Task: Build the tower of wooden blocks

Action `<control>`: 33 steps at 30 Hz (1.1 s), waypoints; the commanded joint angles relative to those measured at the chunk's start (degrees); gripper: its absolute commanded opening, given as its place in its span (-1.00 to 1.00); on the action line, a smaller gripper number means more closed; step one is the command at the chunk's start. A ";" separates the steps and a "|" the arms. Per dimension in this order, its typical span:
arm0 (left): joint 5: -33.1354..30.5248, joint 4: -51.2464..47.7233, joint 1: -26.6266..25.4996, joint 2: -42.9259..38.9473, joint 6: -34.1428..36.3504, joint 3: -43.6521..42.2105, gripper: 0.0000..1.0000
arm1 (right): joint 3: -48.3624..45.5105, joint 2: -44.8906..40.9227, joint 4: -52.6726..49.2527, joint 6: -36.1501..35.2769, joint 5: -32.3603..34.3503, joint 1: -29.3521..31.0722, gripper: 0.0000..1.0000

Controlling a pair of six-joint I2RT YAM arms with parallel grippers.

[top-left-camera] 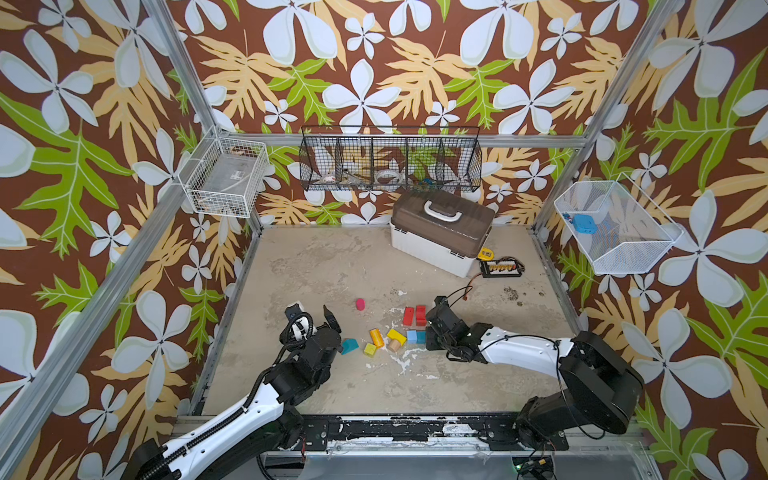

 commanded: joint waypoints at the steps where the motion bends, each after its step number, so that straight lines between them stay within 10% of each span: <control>1: -0.87 1.35 0.01 -0.07 0.29 0.47 0.99 | -1.57 -2.59 -0.74 1.38 2.15 0.90 -0.45; 21: -0.57 1.44 0.02 -0.52 0.43 0.29 0.99 | 1.71 -9.37 -6.23 2.91 6.52 9.72 -0.30; 33: 1.20 2.40 0.03 -4.37 1.49 -1.29 0.99 | 17.10 8.06 -11.67 -2.29 -3.89 12.42 -0.43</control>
